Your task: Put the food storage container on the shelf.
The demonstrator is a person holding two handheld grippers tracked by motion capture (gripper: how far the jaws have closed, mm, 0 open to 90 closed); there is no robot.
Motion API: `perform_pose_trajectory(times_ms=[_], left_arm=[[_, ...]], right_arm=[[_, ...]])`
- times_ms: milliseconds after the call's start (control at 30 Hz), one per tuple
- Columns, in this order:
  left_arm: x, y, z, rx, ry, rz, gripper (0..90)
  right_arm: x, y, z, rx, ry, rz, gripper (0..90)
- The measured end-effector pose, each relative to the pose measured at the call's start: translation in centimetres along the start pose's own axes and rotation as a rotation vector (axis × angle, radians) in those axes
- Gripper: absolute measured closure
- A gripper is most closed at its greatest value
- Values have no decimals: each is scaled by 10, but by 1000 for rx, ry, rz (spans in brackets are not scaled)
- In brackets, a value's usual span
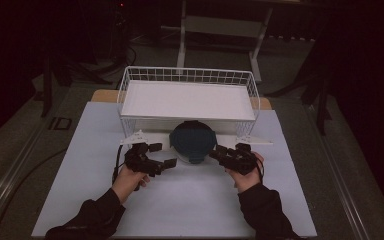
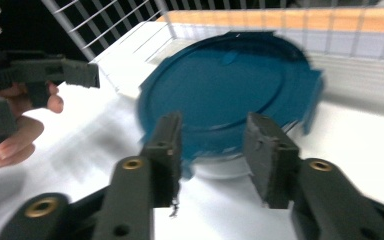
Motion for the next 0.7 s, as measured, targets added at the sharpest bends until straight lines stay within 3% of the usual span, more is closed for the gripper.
perform_pose_trajectory(times_ms=[167,267,367,700], left_arm=[[-17,14,13,40,-7,0,6],[-27,21,20,57,2,-4,6],[-34,25,26,69,-4,-7,6],[-57,27,42,110,5,-59,6]], right_arm=[[-3,-16,7,-7,-20,-70,886],[0,-24,10,-31,-47,-113,900],[4,-30,14,-56,-71,-126,900],[16,-36,22,-75,-114,-120,900]])
Point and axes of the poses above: each handheld gripper's, and its own axes: x roughly forward along the jaws, z roughly out of its underside, y roughly to its right, the point moved 5 cm from there along x, roughly forward along the jaws, and after that the axes turned 15 degrees about -x, right-handed, at the moved point
